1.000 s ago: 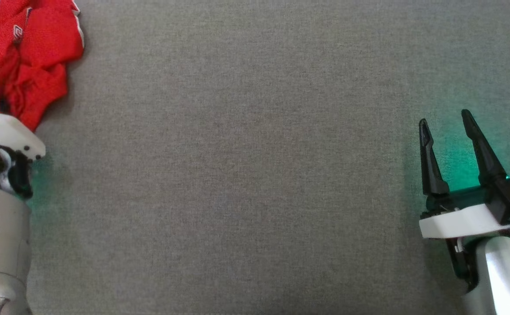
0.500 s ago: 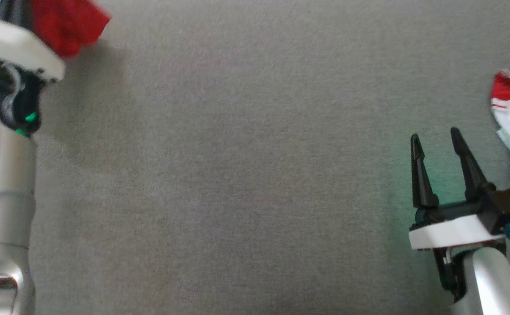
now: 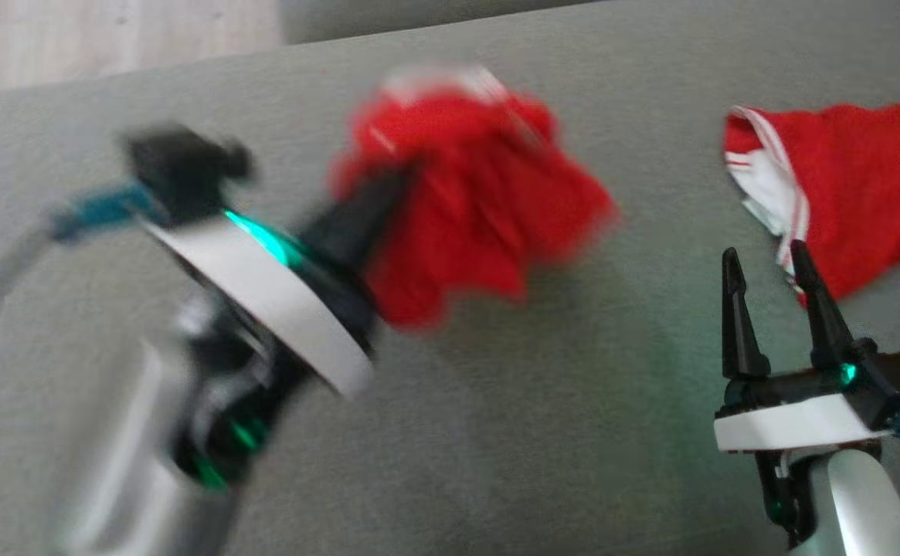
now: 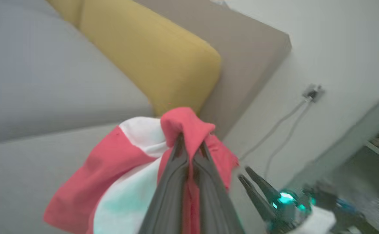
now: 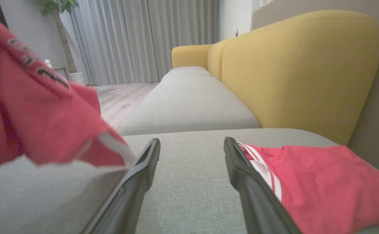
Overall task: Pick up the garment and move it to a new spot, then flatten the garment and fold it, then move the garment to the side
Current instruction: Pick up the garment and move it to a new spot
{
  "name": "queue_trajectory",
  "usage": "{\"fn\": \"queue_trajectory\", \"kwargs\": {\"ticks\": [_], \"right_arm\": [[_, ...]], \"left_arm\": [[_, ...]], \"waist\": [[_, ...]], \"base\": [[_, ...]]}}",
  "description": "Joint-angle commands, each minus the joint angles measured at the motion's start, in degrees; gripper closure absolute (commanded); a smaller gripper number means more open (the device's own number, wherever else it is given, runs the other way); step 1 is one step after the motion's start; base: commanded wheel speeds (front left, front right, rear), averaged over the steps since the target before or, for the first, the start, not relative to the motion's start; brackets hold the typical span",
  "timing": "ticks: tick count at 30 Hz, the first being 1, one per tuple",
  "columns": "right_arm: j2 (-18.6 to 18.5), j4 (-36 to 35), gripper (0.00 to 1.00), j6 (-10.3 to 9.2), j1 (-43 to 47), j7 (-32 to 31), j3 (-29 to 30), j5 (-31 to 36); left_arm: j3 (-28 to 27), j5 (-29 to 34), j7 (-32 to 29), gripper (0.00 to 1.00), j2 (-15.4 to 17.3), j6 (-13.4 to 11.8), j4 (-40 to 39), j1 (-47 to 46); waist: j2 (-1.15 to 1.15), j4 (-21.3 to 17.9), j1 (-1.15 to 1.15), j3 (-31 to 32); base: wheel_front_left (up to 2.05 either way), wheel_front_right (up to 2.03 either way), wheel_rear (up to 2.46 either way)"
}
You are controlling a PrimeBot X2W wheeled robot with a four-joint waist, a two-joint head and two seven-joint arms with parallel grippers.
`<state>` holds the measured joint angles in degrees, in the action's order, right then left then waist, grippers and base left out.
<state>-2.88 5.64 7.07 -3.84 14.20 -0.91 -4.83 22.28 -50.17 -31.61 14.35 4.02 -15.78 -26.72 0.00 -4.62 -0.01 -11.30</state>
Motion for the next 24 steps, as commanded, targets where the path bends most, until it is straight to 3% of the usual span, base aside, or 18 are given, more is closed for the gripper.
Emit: {"fn": "queue_trajectory", "kwargs": {"ticks": [1,4,7,15,20,21,22,23,24], "right_arm": [[-0.02,-2.27,0.00,0.42,-0.24,0.68,-1.74,-1.02],[-0.01,-2.54,0.00,0.42,-0.16,0.74,-2.43,-2.39],[-0.01,-2.82,0.00,0.42,-0.52,0.77,-2.70,-3.64],[0.00,-2.46,0.00,0.42,-1.37,0.79,-4.06,-5.48],[0.00,-1.36,0.00,0.42,-1.26,0.79,-4.67,-5.50],[0.00,-1.15,0.00,0.42,-1.15,0.79,-4.72,-5.48],[0.00,-1.01,0.00,0.42,-1.03,0.79,-4.64,-5.43],[0.00,-0.92,0.00,0.42,-0.90,0.79,-4.46,-5.36],[0.00,-0.84,0.00,0.42,-0.76,0.79,-4.21,-5.27]], "left_arm": [[-0.30,-1.06,-1.12,1.00,0.39,-0.20,-4.17,-0.03],[3.95,-1.79,-2.10,1.00,-1.67,-1.26,-5.55,4.31],[5.88,0.18,-1.19,1.00,-3.12,-3.32,-0.58,6.48],[-0.64,12.94,14.48,1.00,-3.14,-11.28,29.63,-0.39],[-3.00,13.67,21.89,1.00,-3.48,-10.63,44.14,-4.52],[-3.32,13.53,23.13,0.91,-3.69,-10.24,46.08,-5.13],[-3.37,13.37,24.06,0.66,-3.93,-9.57,47.72,-5.62],[-3.44,13.14,24.91,0.27,-4.24,-8.92,49.08,-6.02],[-3.17,13.37,25.86,0.00,-4.32,-8.24,50.10,-6.36]], "waist": [[0.00,-2.87,0.01,-0.14],[0.00,-5.23,0.01,-0.59],[0.00,-7.23,0.01,-1.22],[0.00,-10.93,0.01,-2.30],[0.00,-11.56,0.01,-2.43],[0.00,-11.47,0.01,-2.40],[0.00,-11.28,0.01,-2.31],[0.00,-11.01,0.01,-2.20],[0.00,-10.67,0.01,-2.04]], "base": [[0.00,0.00,0.00],[0.00,0.00,0.00],[0.00,0.00,0.00],[0.00,0.00,0.00],[0.00,0.00,0.00],[0.00,0.00,0.00],[0.00,0.00,0.00],[0.00,0.00,0.00],[0.00,0.00,0.00]]}}
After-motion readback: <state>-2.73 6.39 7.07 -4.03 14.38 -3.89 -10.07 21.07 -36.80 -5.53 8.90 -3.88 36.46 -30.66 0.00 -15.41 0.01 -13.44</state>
